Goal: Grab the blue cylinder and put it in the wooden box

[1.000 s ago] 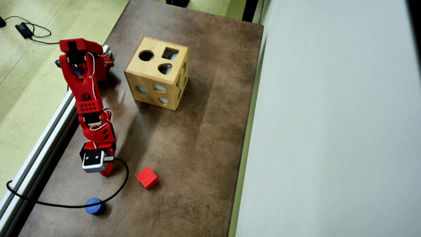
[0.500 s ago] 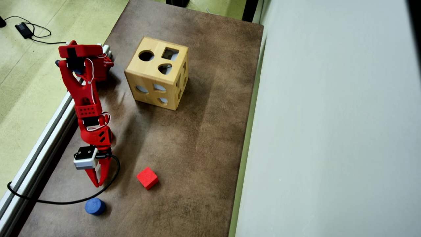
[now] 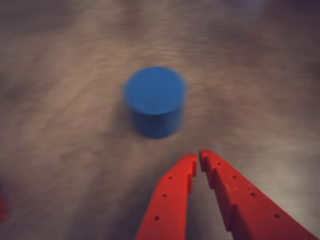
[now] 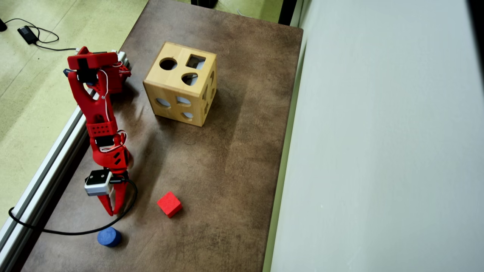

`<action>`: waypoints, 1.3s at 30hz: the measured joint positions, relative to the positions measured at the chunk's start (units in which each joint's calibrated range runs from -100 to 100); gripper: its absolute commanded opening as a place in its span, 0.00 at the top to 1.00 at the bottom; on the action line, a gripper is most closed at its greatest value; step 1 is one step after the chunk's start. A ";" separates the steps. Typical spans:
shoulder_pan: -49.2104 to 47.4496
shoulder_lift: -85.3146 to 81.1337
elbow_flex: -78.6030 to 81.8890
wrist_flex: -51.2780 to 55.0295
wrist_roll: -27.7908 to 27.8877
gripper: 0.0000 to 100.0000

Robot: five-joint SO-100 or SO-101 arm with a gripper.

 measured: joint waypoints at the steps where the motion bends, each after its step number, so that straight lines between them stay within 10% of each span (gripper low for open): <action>1: -0.07 0.00 0.00 0.00 0.00 0.98; 39: 0.43 12.29 -15.53 0.00 0.00 0.70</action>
